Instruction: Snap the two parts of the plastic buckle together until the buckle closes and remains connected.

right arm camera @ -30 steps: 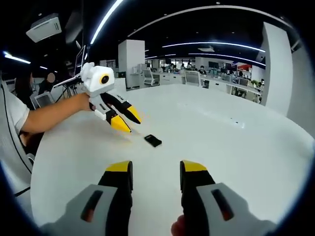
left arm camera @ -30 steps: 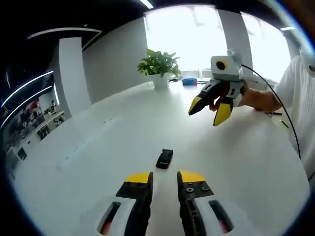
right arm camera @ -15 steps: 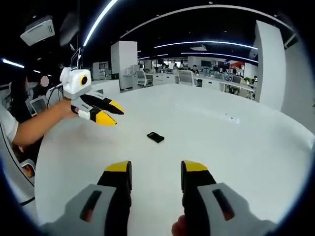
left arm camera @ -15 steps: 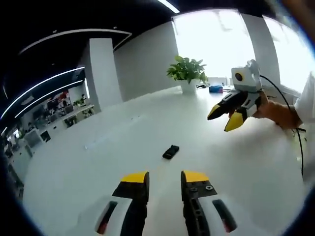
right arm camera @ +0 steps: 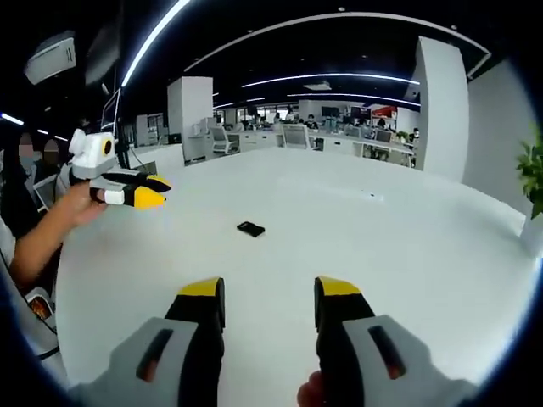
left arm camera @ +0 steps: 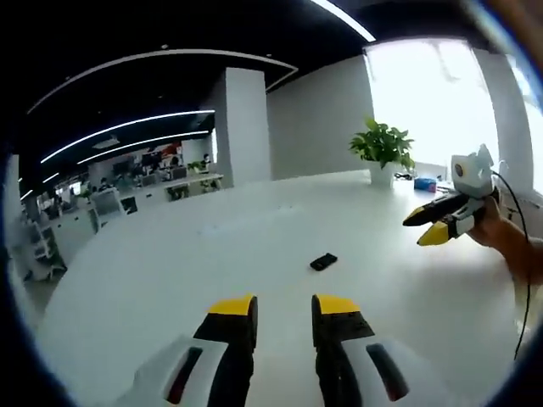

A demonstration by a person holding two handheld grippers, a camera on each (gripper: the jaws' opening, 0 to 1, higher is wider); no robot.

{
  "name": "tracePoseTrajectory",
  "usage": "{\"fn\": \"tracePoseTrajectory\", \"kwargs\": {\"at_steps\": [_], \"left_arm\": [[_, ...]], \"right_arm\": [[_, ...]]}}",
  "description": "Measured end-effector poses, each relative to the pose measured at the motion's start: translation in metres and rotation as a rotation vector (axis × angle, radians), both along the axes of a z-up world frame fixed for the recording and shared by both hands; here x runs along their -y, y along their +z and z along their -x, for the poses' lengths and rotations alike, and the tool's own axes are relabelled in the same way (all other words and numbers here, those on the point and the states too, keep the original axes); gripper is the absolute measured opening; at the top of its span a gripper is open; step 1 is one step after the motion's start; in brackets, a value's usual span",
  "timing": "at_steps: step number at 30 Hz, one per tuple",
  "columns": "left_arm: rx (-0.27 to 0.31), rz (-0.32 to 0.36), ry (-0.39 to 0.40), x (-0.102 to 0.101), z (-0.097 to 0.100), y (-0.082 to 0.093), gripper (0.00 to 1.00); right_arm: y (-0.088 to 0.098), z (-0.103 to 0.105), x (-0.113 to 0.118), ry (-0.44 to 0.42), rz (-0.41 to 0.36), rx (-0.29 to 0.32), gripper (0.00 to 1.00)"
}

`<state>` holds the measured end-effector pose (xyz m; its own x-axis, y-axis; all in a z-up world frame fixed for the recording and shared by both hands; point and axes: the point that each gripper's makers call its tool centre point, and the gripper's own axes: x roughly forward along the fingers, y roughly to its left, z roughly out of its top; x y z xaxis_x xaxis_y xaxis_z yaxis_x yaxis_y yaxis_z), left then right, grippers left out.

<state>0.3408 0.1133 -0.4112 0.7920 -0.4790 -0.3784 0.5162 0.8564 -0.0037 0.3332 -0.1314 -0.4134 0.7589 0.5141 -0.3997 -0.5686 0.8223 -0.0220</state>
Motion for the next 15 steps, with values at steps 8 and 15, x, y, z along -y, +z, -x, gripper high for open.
{"fn": "tracePoseTrajectory", "kwargs": {"at_steps": [8,15], "left_arm": [[-0.018,0.056,0.068,-0.020,0.022,-0.005,0.25],[0.002,0.062,0.104,-0.029,0.040,0.007,0.25]], "right_arm": [[0.000,0.022,0.016,-0.062,0.002,0.006,0.42],[0.006,0.040,0.015,-0.080,-0.011,0.014,0.43]]}}
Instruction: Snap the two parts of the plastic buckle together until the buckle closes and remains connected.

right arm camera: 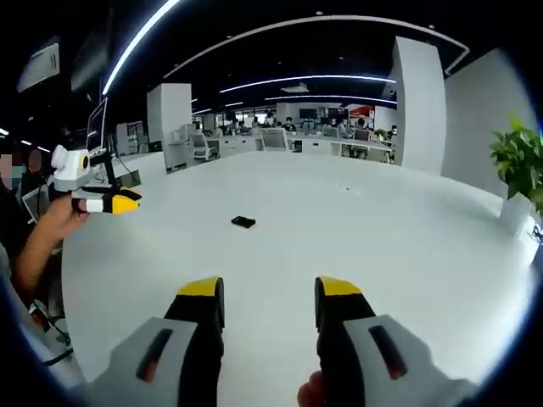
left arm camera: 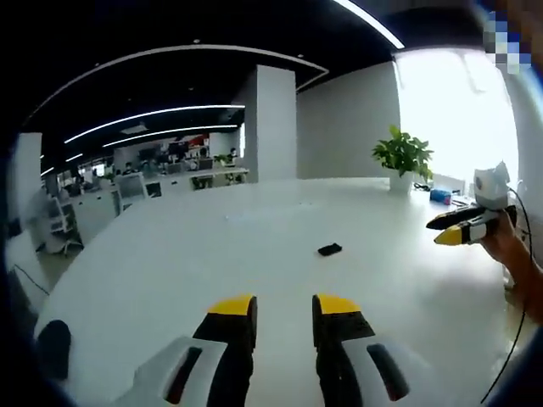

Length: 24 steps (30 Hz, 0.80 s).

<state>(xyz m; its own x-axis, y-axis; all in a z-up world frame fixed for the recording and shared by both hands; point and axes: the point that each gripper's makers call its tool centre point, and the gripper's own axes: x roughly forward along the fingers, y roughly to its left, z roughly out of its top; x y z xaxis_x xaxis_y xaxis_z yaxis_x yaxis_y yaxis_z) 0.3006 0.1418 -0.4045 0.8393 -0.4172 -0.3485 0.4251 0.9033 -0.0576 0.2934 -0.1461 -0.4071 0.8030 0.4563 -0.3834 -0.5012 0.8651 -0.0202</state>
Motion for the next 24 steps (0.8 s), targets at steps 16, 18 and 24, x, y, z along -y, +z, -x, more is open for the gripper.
{"fn": "tracePoseTrajectory", "kwargs": {"at_steps": [16,18,24], "left_arm": [[-0.014,0.003,0.083,-0.017,0.050,-0.007,0.25],[-0.021,0.007,0.097,-0.021,0.055,-0.008,0.25],[-0.025,0.024,0.116,-0.025,0.072,-0.006,0.25]], "right_arm": [[0.006,0.051,0.015,-0.078,-0.029,-0.004,0.43],[0.006,0.058,0.019,-0.093,-0.039,-0.007,0.43],[0.000,0.074,0.030,-0.142,-0.046,-0.022,0.43]]}}
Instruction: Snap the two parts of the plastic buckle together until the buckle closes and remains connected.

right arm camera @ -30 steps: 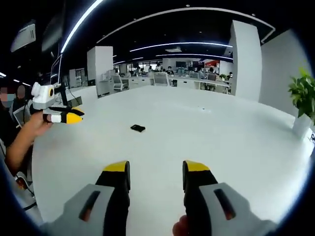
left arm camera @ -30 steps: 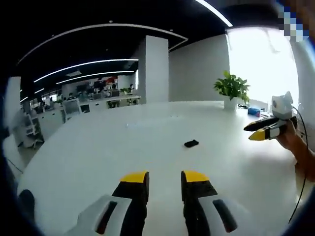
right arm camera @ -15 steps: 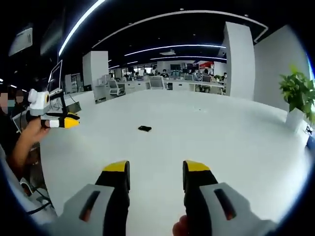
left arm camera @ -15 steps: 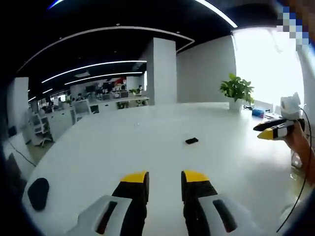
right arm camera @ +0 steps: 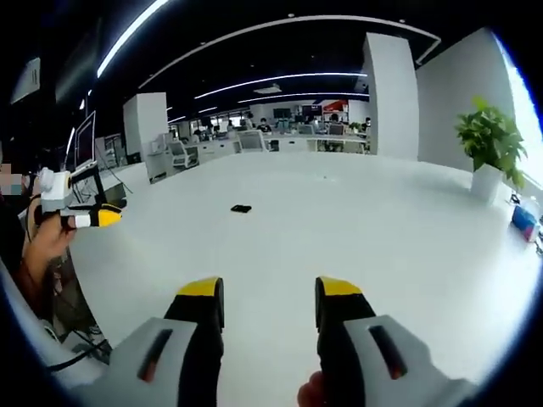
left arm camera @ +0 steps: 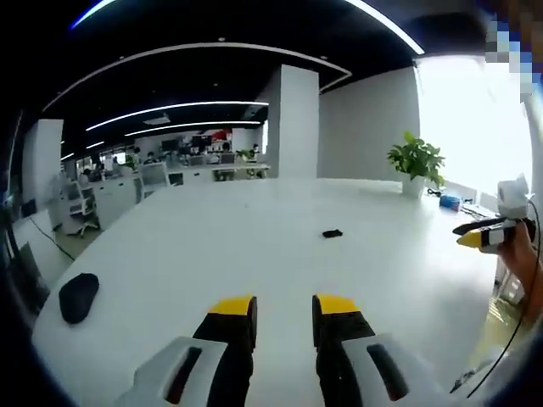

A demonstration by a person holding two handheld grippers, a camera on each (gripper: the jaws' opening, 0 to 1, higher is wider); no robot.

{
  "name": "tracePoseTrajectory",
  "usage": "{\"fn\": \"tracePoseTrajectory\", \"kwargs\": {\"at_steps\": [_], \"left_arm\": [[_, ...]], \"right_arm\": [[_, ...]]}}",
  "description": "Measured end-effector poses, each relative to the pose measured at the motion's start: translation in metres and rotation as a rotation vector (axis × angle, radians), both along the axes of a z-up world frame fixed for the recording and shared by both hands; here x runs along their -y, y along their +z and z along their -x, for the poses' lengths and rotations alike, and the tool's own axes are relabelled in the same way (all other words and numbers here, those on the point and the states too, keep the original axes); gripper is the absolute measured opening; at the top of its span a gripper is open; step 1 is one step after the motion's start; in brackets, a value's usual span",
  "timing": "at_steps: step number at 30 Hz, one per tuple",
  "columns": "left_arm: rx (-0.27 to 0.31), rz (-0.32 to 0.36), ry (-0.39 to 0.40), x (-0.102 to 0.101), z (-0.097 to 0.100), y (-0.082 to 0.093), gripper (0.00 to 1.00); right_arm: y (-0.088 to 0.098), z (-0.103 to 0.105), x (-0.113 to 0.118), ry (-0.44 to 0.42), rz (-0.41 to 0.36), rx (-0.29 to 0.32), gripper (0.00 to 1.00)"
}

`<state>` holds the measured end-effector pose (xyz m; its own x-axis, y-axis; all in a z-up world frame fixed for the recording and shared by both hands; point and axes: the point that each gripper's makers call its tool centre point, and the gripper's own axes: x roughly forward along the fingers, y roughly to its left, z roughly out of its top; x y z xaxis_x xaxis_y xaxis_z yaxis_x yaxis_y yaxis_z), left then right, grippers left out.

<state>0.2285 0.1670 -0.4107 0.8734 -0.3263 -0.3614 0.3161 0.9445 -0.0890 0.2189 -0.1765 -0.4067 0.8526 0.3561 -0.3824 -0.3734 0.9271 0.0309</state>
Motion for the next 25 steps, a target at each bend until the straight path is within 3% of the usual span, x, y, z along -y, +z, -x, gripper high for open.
{"fn": "tracePoseTrajectory", "kwargs": {"at_steps": [7,25], "left_arm": [[0.003,0.007,0.026,-0.008,0.011,0.002,0.25],[-0.014,0.011,0.029,-0.008,0.009,-0.006,0.25]], "right_arm": [[-0.004,0.007,0.009,-0.024,0.016,-0.008,0.43],[-0.008,0.006,0.012,-0.036,0.007,-0.020,0.43]]}}
